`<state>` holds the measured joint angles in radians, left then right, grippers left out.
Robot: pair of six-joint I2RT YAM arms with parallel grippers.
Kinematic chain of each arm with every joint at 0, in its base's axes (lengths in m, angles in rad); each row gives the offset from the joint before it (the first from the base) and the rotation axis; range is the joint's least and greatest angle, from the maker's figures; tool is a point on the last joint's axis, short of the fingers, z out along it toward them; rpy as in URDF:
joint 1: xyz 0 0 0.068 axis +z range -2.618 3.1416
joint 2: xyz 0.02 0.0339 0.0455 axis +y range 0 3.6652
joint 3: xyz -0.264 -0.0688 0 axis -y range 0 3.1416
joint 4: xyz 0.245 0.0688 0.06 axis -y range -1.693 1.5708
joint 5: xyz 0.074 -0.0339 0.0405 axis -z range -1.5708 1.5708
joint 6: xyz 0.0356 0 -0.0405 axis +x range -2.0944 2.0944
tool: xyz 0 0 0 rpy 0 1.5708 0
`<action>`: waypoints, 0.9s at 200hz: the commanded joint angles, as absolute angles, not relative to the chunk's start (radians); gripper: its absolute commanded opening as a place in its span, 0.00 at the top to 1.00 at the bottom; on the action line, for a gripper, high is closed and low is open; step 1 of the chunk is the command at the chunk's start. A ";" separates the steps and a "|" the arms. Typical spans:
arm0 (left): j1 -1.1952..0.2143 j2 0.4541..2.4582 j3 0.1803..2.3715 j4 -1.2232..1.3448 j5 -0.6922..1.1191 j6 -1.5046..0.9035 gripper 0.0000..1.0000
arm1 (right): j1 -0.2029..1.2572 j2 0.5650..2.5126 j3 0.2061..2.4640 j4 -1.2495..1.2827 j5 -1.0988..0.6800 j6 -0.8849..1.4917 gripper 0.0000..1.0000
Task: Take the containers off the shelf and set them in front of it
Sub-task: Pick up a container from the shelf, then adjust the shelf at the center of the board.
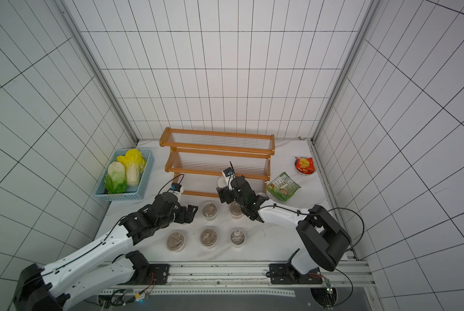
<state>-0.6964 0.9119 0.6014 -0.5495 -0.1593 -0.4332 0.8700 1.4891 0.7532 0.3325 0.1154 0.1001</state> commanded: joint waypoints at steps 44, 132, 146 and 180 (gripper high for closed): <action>-0.690 0.905 0.604 -0.531 -0.155 -0.432 0.01 | 0.814 1.389 0.730 0.348 0.088 0.068 0.23; -0.688 0.904 0.605 -0.529 -0.161 -0.429 0.02 | 0.694 1.400 0.758 0.301 0.015 0.034 0.23; -0.688 0.906 0.605 -0.529 -0.161 -0.429 0.02 | 0.677 1.408 0.765 0.299 0.002 0.024 0.22; -0.686 0.912 0.607 -0.523 -0.158 -0.425 0.02 | 0.629 1.428 0.778 0.292 -0.048 0.020 0.22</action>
<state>-0.6918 0.9112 0.6014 -0.5491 -0.1593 -0.4332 0.6662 1.4200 0.7238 0.2527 -0.0078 0.0383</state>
